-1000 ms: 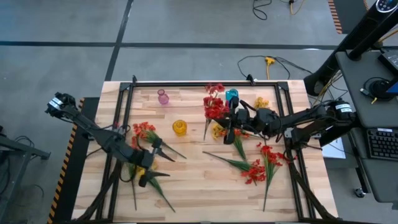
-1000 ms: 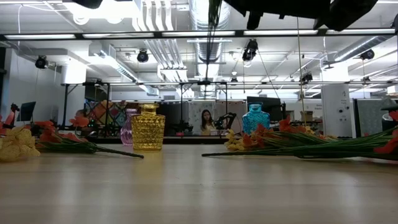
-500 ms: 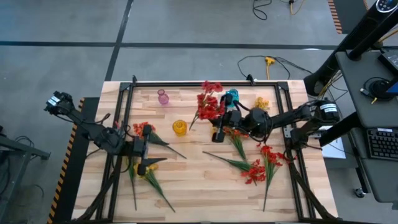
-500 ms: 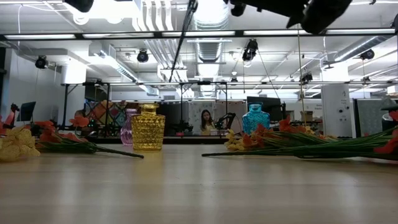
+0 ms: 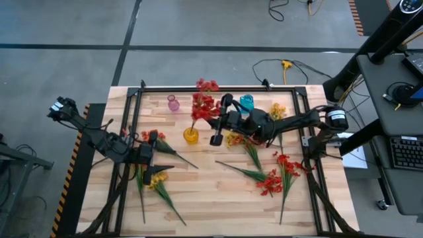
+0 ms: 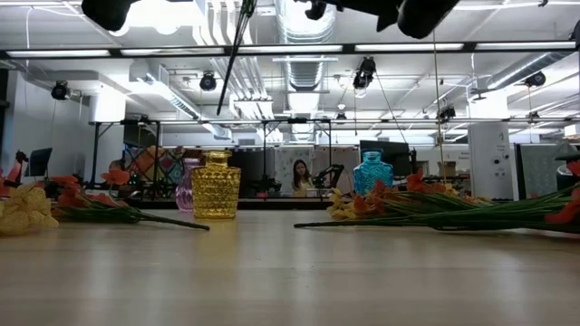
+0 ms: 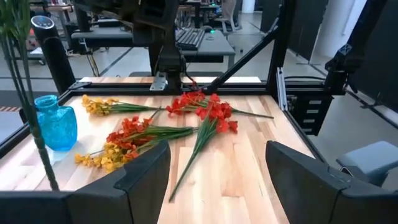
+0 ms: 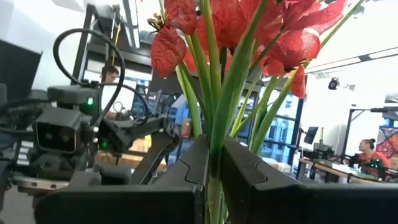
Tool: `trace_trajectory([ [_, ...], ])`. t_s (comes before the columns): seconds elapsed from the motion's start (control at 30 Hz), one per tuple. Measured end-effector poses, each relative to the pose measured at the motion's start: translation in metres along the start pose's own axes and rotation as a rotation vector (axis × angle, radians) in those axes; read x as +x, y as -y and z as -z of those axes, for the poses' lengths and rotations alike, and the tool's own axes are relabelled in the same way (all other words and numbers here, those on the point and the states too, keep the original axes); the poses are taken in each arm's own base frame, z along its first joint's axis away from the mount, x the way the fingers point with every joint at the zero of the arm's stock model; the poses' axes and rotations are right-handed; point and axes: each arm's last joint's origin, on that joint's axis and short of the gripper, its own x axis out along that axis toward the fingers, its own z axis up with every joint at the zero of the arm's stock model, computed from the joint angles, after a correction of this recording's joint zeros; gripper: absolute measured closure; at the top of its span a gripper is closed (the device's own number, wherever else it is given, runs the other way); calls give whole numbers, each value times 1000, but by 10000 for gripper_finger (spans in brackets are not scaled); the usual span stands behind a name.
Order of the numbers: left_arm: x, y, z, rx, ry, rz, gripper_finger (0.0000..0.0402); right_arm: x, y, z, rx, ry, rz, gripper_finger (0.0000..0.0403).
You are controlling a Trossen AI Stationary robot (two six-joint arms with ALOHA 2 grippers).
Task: Sort flowers into vase by color
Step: Put the left red flower into the yellow vase
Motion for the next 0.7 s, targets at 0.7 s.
trace_trajectory([
  [0.7,0,-1,1,-11,-8,-36,155,14,26,41,58,-84,47,381],
])
